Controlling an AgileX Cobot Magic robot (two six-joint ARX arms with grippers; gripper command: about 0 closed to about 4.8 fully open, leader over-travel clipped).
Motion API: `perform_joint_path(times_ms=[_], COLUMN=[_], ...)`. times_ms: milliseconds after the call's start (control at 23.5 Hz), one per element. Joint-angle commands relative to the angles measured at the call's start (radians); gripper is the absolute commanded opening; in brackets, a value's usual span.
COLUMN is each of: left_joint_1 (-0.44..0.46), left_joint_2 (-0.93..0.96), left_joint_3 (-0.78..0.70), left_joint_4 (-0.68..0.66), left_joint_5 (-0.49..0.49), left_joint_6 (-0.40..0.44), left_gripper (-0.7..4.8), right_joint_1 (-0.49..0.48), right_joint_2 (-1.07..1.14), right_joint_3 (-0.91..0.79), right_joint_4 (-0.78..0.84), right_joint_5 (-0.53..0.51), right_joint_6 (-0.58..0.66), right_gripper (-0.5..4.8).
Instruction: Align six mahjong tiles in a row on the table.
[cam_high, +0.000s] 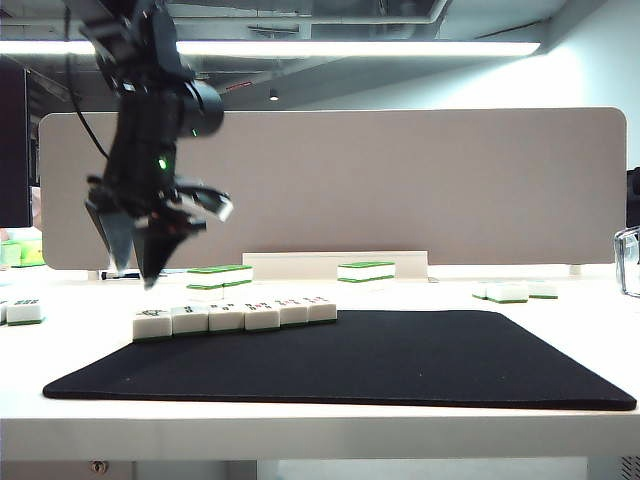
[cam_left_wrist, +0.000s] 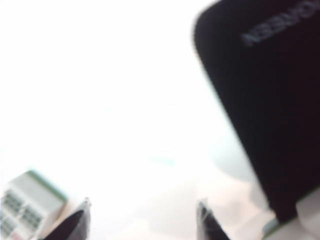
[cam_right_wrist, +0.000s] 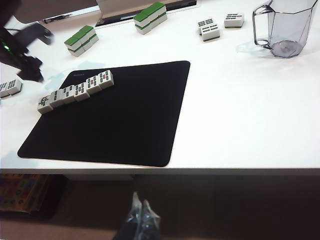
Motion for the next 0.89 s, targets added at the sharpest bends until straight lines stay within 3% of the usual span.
perform_joint_path(times_ms=[43, 170, 511, 724, 895], left_joint_1=[0.001, 0.002, 0.003, 0.047, 0.132], left_joint_2=[-0.058, -0.111, -0.246, -0.385, -0.523], left_joint_3=[0.002, 0.002, -0.031, -0.171, -0.327], left_joint_4=[-0.024, -0.055, -0.114, -0.105, -0.088], left_joint_5=[0.036, 0.078, 0.132, 0.148, 0.147], left_joint_6=[-0.032, -0.036, -0.04, -0.039, -0.04], left_gripper=[2.65, 2.22, 2.22, 2.22, 2.22], right_joint_1=[0.0, 0.0, 0.0, 0.0, 0.0], right_joint_2=[-0.012, -0.012, -0.012, -0.012, -0.012], right_joint_3=[0.002, 0.002, 0.002, 0.002, 0.002], right_joint_4=[0.009, 0.009, 0.005, 0.006, 0.006], right_joint_5=[0.001, 0.001, -0.005, -0.026, -0.025], right_joint_6=[-0.003, -0.003, -0.003, -0.003, -0.003], right_gripper=[-0.01, -0.01, -0.01, -0.01, -0.01])
